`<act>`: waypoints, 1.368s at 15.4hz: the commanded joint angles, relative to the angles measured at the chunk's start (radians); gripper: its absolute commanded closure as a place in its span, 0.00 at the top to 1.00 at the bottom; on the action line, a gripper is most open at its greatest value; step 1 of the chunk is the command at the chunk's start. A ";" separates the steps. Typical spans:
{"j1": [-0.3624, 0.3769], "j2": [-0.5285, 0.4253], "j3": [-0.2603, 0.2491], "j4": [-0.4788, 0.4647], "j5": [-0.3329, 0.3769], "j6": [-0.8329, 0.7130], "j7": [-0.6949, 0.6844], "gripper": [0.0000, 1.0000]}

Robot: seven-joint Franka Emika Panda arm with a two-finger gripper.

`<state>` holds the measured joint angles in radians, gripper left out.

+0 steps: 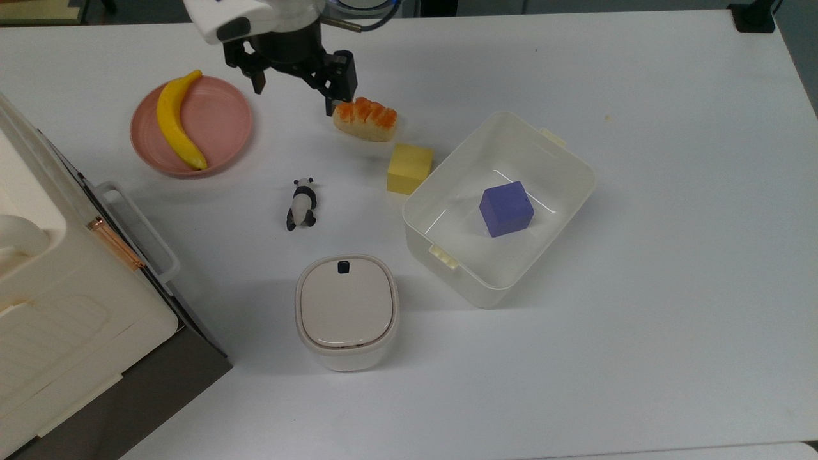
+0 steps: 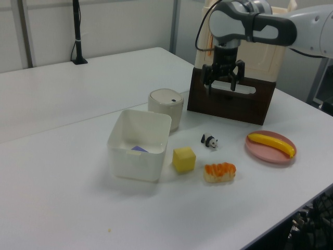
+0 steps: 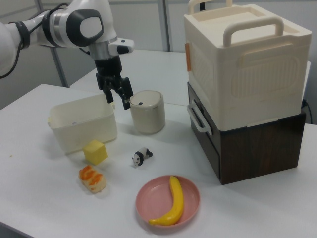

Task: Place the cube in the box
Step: 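Move the gripper down over the yellow cube beside the clear box, then close the gripper on the yellow cube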

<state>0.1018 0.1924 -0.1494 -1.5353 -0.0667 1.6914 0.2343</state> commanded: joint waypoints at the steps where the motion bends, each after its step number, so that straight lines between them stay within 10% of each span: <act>1: 0.039 -0.014 -0.004 -0.063 0.016 0.010 -0.105 1.00; 9: 0.081 0.027 -0.005 -0.178 0.249 0.120 -0.150 1.00; 21: 0.096 0.082 -0.004 -0.356 0.306 0.344 -0.305 1.00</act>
<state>0.1854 0.2983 -0.1462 -1.8146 0.2065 1.9720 -0.0183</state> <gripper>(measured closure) 0.000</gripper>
